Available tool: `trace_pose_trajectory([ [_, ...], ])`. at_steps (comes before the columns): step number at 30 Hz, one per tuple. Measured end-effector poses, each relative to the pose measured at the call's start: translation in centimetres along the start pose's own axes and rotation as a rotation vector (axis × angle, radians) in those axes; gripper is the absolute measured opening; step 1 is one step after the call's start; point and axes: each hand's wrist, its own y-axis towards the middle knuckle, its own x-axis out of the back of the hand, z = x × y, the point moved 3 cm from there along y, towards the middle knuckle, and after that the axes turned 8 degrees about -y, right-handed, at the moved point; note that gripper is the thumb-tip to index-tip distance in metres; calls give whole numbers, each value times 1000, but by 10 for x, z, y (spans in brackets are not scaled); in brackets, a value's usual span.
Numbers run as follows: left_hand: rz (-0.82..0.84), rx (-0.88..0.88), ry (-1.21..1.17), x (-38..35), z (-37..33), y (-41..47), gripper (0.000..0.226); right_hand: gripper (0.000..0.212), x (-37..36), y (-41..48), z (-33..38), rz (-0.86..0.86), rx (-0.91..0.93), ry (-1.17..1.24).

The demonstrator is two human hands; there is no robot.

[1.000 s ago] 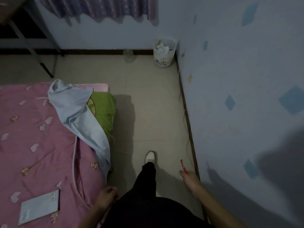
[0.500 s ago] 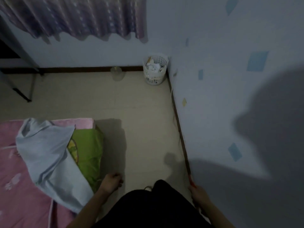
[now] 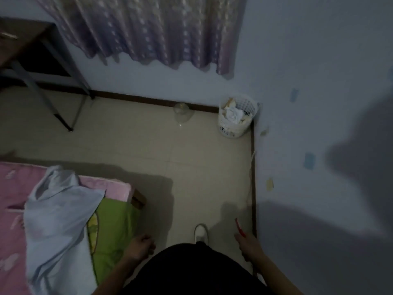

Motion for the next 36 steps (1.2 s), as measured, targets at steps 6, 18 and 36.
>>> trace_pose_trajectory([
  [6, -94, 36, -187, 6, -67, 26, 26, 35, 32, 83, 122, 99, 88, -112],
  [18, -196, 84, -214, 31, -202, 147, 38, 35, 88, 241, 299, 127, 18, -309],
  [36, -224, 27, -404, 155, -468, 324, 13, 42, 119, 411, 553, 255, -25, -372],
])
